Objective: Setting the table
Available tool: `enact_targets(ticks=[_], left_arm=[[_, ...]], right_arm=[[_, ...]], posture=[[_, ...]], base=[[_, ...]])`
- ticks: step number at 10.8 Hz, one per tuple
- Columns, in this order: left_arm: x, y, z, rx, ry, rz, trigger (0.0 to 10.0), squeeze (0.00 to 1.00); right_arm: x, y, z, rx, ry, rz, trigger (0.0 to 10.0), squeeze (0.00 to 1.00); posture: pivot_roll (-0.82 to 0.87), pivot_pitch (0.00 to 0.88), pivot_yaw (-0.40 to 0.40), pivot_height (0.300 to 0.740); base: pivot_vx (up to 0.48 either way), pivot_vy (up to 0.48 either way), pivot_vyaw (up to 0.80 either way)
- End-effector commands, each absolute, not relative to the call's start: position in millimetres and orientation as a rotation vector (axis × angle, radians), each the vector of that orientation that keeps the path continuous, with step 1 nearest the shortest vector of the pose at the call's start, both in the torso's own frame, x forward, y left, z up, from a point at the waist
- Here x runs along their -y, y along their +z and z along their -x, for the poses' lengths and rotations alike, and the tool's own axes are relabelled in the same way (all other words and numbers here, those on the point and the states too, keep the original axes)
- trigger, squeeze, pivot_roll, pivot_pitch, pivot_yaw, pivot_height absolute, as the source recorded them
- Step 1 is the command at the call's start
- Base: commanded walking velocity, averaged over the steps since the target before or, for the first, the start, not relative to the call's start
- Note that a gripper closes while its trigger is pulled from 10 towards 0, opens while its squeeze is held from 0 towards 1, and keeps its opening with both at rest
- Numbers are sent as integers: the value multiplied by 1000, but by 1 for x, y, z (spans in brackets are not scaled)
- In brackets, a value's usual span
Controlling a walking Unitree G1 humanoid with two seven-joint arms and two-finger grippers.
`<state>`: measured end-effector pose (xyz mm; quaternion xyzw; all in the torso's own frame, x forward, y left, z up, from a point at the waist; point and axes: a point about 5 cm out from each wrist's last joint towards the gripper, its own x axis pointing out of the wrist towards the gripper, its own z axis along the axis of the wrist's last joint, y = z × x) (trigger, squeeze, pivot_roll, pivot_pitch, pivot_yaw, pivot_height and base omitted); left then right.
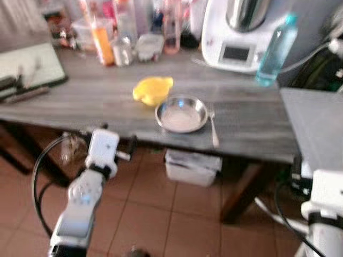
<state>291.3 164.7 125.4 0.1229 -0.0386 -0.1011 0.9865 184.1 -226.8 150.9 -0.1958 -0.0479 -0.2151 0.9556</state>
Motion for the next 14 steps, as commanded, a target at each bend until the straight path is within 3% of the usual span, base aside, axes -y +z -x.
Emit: enact_targets(ticks=[1,14], left_arm=[[-168,128,-292,82,-193,-269,10000,0],[-166,127,-289,78,-190,-261,10000,0]], right_arm=[[228,151,-184,99,-446,391,10000,0],[225,150,-184,96,-428,393,10000,0]], posture=[[51,92,-2,740],[56,108,-12,740]], base=[[-337,0,0],[-347,0,0]])
